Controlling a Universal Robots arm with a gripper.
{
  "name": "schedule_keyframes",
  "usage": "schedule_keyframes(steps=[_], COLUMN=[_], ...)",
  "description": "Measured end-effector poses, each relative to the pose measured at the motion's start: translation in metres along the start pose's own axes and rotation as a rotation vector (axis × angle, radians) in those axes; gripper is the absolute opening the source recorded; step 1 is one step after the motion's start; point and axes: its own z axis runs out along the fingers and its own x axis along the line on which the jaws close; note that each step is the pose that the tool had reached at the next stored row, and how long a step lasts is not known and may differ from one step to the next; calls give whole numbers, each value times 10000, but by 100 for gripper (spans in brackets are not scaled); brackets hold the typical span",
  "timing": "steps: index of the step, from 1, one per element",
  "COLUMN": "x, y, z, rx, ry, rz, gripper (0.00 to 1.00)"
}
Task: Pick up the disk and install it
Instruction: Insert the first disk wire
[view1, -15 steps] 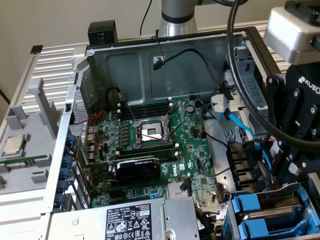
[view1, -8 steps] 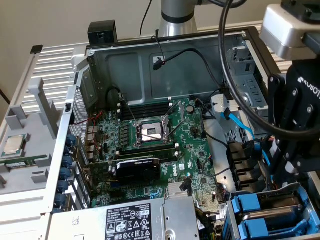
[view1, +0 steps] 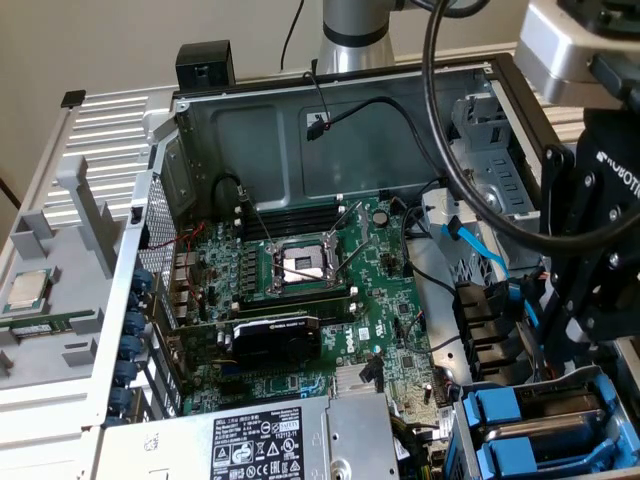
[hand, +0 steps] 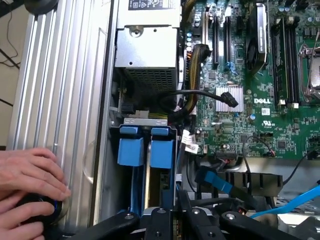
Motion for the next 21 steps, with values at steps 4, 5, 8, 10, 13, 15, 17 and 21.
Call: schedule_keyframes(steps=[4,5,8,10,13,15,17,21], x=[-10,-13,-14,-15,-14,-14,-14,-6], y=[-24,-33,-43,-43,-44,-47,-57,-58], z=[-5,-6,-9,-8,-9,-10,-11,-10], rx=[-15,-20,-33,-34,-34,-34,-34,-34], ry=[230,236,218,216,217,217,215,210], rz=[123,165,296,302,301,301,300,301], gripper=[17,17,17,17,17,17,17,17])
